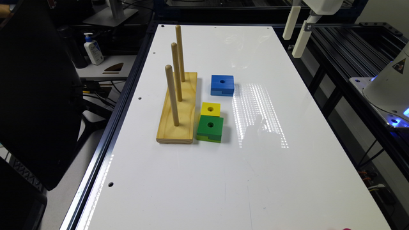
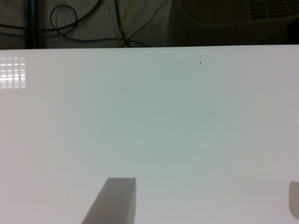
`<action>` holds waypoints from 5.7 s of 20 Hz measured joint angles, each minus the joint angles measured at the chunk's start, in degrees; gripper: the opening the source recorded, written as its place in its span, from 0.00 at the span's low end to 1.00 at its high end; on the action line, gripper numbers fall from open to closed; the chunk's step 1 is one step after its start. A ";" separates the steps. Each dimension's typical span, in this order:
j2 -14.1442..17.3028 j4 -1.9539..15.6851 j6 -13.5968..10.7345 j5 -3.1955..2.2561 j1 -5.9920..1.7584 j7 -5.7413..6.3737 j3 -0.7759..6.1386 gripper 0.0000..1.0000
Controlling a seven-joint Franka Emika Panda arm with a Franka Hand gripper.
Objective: Pick up blue block.
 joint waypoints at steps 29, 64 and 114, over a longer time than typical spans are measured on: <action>1.62 3.19 0.38 -0.07 -2.57 -1.84 0.00 1.00; 19.64 18.22 3.44 -0.07 -4.99 -4.35 0.38 1.00; 36.05 28.16 8.70 0.03 -4.97 -3.79 2.55 1.00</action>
